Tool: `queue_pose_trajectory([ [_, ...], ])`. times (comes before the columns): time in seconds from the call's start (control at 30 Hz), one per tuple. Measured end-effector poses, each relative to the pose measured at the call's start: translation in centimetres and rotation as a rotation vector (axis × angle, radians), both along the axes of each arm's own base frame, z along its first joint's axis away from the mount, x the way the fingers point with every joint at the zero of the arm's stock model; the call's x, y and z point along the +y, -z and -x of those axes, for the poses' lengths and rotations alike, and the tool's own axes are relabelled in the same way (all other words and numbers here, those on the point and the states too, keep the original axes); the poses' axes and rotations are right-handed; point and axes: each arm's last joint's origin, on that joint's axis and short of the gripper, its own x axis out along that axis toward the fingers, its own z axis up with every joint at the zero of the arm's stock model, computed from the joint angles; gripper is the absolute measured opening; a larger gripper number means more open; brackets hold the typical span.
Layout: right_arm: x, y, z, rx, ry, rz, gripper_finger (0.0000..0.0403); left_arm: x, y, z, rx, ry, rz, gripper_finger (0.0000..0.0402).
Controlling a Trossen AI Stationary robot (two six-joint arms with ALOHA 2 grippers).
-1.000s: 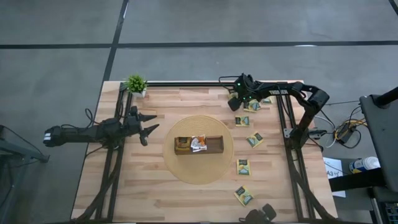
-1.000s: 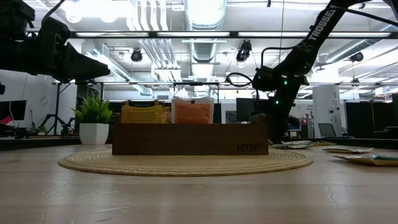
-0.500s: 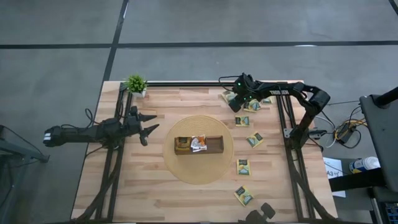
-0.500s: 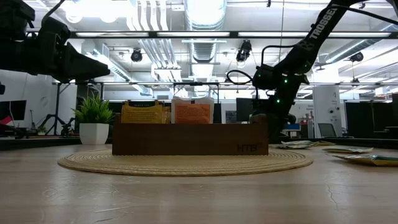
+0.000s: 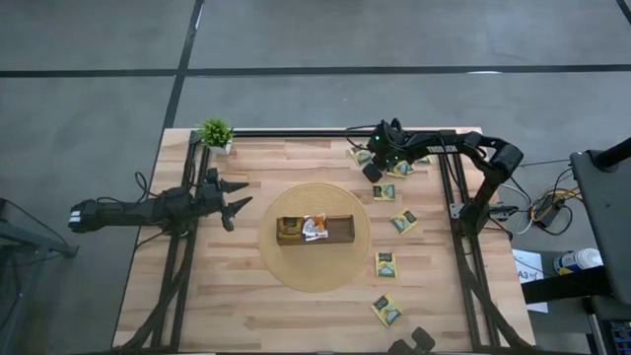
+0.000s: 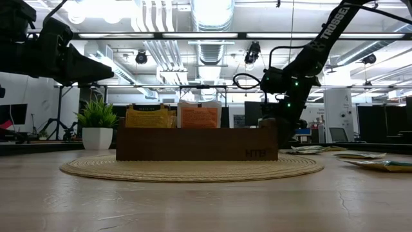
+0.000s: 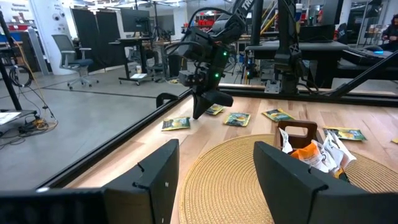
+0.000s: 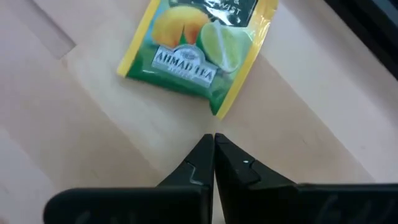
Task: Pick & Place Tea
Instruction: Put the lemon tea sachet into the right section of the wooden organizer
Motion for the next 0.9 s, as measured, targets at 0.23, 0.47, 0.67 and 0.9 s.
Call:
queue_pose_trajectory([
  [0.23,0.3,-1.1,0.3,-0.015,0.012,0.004,0.0008,0.0,0.0,0.0,0.0,0.0,0.0,0.0202],
  [0.47,0.9,-1.5,0.6,0.006,0.002,-0.028,0.0008,0.0,0.0,0.0,0.0,0.0,0.0,0.0202],
  [0.67,1.2,-1.5,0.5,0.033,-0.07,-0.008,0.0008,0.0,0.0,0.0,0.0,0.0,0.0,0.0202],
  [0.9,0.8,-2.1,0.0,0.009,-0.07,0.027,0.0009,0.0,0.0,0.0,0.0,-0.001,0.0,0.0202],
])
